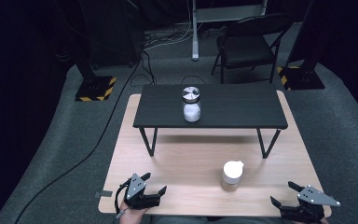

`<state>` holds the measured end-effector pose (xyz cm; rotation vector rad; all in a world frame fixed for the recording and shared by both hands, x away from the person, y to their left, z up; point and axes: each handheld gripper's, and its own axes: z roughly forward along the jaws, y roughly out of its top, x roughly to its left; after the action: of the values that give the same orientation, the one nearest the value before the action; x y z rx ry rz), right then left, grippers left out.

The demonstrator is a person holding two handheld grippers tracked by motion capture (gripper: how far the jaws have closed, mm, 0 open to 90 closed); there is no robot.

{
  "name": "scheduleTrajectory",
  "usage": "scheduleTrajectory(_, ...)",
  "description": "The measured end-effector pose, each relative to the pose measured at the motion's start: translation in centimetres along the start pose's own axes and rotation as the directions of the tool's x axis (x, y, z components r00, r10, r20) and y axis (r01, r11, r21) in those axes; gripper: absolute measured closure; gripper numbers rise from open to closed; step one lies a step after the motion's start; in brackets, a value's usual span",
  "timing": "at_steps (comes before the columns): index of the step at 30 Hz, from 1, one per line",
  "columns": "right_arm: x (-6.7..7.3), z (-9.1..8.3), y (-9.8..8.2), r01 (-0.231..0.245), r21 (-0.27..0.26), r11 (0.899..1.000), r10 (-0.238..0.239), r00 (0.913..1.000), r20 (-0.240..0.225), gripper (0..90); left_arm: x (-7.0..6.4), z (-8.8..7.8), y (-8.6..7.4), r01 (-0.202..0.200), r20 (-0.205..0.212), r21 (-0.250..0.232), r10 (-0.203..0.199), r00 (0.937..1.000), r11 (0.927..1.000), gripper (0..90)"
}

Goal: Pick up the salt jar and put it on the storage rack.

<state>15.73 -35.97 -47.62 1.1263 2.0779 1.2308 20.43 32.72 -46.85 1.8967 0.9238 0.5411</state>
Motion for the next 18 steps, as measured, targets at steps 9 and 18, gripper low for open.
scheduleTrajectory(9,0.14,0.16,0.12,0.009,0.007,1.000,-0.009,1.0000,-0.003,9.0,0.10,0.08,0.17,-0.004,0.012,0.011,0.004,0.9999,0.9999,15.7)
scheduleTrajectory(18,0.10,0.12,0.11,0.009,0.007,1.000,-0.009,1.0000,-0.003,9.0,0.11,0.12,0.29,-0.010,0.014,0.018,0.009,0.9999,0.9998,15.7)
